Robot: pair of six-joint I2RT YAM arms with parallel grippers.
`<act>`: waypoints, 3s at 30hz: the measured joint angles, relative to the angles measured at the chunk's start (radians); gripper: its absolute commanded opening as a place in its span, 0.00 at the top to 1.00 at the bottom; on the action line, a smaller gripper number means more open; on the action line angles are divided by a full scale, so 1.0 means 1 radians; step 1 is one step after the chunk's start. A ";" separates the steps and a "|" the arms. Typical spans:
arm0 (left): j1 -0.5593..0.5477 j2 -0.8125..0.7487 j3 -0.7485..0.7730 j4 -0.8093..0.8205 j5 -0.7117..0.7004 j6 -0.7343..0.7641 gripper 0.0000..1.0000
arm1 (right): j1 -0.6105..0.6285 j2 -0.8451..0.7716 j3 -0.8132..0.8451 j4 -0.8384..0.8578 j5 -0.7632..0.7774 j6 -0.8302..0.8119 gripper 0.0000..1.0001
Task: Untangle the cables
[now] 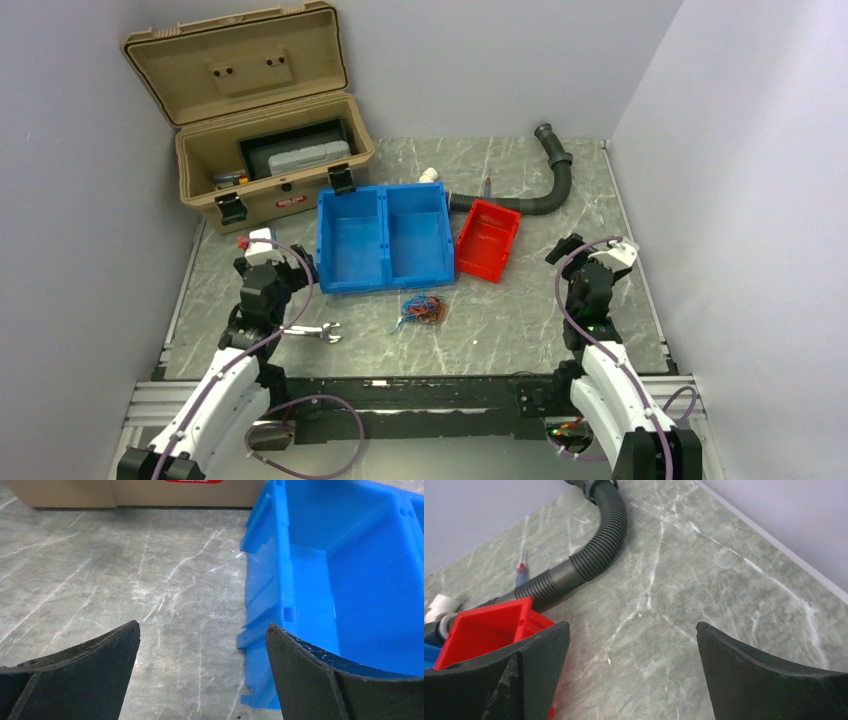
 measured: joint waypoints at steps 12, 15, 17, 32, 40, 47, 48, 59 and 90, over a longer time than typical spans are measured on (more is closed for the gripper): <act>0.000 -0.135 -0.006 -0.026 -0.013 -0.020 0.01 | 0.000 0.095 0.140 -0.241 0.077 0.140 0.07; 0.000 -0.133 -0.014 -0.001 0.068 -0.005 0.01 | 0.000 0.083 0.155 -0.258 -0.007 0.128 0.15; 0.000 -0.121 -0.014 -0.001 0.121 0.005 0.01 | 0.006 0.093 0.187 -0.289 -0.089 0.112 0.15; -0.161 -0.119 -0.014 0.039 0.478 0.069 0.02 | 0.612 0.358 0.341 -0.364 -0.429 -0.006 0.27; -0.341 0.033 -0.014 0.103 0.572 0.118 0.04 | 0.750 0.528 0.333 -0.259 -0.500 -0.051 0.32; -0.406 0.095 -0.006 0.118 0.595 0.152 0.06 | 0.793 0.642 0.320 -0.158 -0.531 -0.088 0.74; -0.411 0.107 -0.002 0.120 0.601 0.156 0.06 | 0.799 0.660 0.320 -0.144 -0.533 -0.093 0.82; -0.429 0.127 0.004 0.170 0.661 0.181 0.05 | 0.832 0.525 0.316 -0.114 -0.561 -0.109 1.00; -0.495 0.380 0.095 0.333 0.787 0.166 0.94 | 0.832 0.362 0.425 -0.238 -0.649 -0.062 1.00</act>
